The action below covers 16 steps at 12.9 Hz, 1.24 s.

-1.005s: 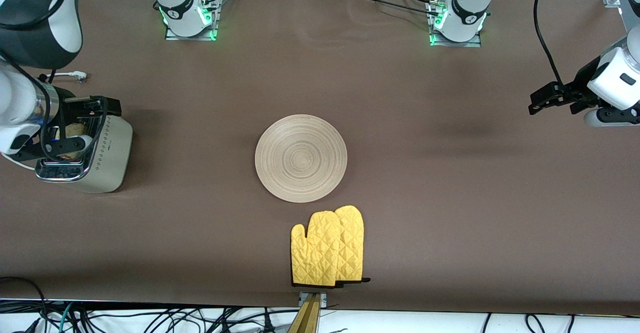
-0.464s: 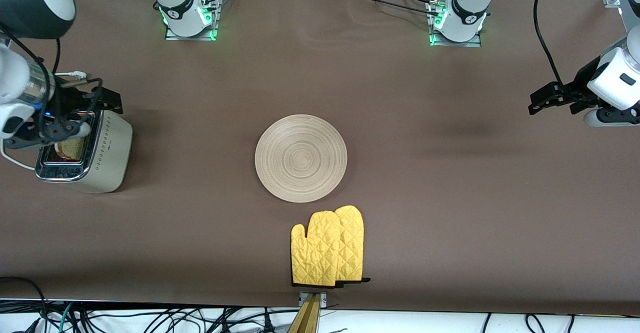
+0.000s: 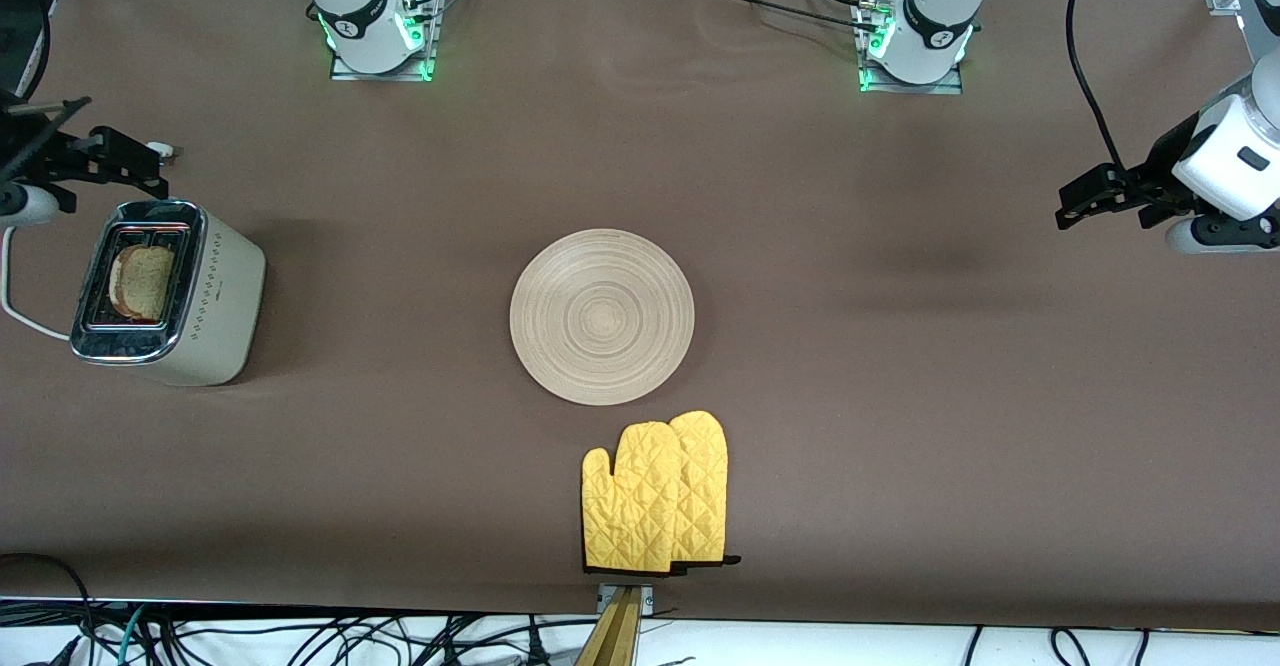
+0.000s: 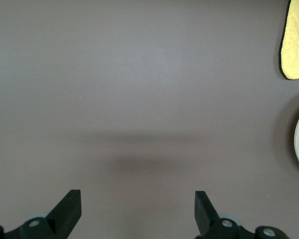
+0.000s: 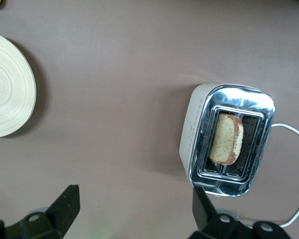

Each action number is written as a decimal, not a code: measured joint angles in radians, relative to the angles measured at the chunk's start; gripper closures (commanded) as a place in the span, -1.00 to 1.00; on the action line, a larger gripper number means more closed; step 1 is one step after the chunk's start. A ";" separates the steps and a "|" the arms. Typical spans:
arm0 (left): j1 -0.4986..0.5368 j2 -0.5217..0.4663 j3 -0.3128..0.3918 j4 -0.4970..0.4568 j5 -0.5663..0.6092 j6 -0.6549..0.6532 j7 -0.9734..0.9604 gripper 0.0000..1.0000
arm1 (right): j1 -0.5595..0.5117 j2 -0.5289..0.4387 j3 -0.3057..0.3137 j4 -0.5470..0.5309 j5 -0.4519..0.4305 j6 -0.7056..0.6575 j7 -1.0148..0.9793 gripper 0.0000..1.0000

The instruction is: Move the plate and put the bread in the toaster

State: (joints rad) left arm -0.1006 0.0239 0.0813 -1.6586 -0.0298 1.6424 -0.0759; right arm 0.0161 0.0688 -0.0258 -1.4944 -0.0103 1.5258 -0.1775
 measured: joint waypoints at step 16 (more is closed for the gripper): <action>0.000 -0.013 -0.048 0.009 0.000 -0.014 -0.022 -1.00 | -0.003 -0.022 0.004 -0.062 -0.001 0.018 0.101 -1.00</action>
State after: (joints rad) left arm -0.1006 0.0110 0.0334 -1.6499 -0.0298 1.6284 -0.0975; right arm 0.0129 0.0471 -0.0215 -1.5566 -0.0118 1.5433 -0.0765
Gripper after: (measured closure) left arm 0.000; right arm 0.000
